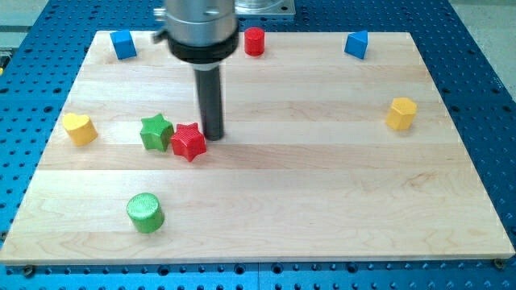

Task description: Push the red star at the bottom right of the board

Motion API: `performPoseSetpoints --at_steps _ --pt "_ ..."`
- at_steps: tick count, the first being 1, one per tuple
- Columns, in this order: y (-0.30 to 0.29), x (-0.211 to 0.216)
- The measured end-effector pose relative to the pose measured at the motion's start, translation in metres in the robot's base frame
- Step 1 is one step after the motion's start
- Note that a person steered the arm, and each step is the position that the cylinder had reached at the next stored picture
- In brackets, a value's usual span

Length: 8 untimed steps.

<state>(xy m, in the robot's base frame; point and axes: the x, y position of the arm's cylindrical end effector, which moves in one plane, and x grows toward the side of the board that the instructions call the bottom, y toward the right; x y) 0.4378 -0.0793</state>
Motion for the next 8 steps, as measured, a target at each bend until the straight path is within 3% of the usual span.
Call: performPoseSetpoints --at_steps 2,4,5,7,8 --pt "-0.042 0.014" --pt "-0.028 0.022" --pt "-0.049 -0.001" --pt "-0.074 0.037" --pt "-0.045 0.069"
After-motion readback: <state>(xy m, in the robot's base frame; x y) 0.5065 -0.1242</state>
